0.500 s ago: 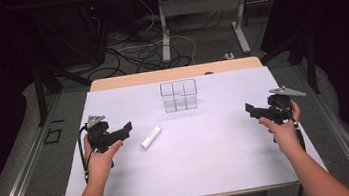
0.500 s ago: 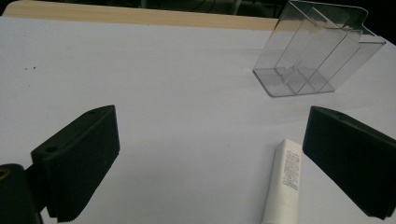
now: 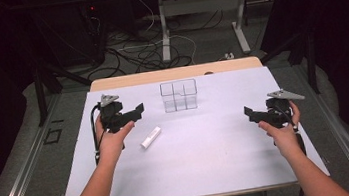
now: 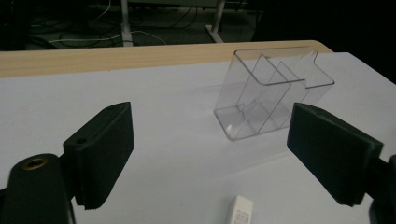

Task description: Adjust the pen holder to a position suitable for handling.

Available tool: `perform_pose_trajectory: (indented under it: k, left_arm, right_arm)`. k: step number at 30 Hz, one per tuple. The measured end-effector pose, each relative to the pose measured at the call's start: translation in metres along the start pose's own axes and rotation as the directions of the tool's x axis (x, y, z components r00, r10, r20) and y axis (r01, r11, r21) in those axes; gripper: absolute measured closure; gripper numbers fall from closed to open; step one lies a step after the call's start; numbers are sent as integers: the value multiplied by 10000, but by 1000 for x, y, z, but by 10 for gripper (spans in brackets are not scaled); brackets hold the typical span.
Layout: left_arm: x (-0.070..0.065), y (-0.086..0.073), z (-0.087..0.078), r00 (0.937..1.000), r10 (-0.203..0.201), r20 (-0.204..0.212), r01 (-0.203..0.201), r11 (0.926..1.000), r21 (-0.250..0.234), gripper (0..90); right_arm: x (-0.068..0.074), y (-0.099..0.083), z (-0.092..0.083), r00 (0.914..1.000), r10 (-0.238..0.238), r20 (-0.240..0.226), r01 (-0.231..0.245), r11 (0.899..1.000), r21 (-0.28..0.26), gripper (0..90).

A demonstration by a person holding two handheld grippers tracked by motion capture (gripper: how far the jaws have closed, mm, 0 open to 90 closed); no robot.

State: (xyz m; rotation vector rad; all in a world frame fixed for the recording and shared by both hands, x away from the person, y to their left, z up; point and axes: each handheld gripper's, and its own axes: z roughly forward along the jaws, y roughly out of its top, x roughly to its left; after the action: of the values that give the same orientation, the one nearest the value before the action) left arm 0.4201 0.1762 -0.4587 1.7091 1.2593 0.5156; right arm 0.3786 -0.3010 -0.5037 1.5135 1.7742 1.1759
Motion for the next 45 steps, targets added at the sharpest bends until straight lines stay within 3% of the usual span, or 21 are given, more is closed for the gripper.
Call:
perform_pose_trajectory:
  k: [13,23,29,33,36,40,45]
  left_arm:
    - [-16,43,29,9998,168,-127,-165,9997,188,232]
    - [-26,65,50,9986,489,-209,-483,9985,274,276]
    - [-28,74,62,9988,457,-152,-453,9986,257,300]
    - [-30,78,71,9998,216,-47,-215,9995,233,310]
    - [-31,77,79,10000,14,48,-16,9992,409,349]
    - [-31,76,88,9998,174,103,-181,9972,729,367]
    - [-32,72,97,10000,22,-68,-15,9947,1028,392]
  right_arm:
    - [3,-2,1,9999,-120,84,120,9999,0,97]
    - [1,-3,2,9998,195,78,-195,9998,29,108]
    - [-1,-4,2,9998,200,28,-201,9998,56,111]
    - [-1,-4,2,9996,269,-3,-269,9996,84,112]
    - [-1,-4,2,9995,306,-59,-305,9994,132,112]
    - [-3,-5,4,9995,300,-54,-299,9995,142,112]
    - [-5,-7,4,9986,519,-76,-517,9984,242,114]
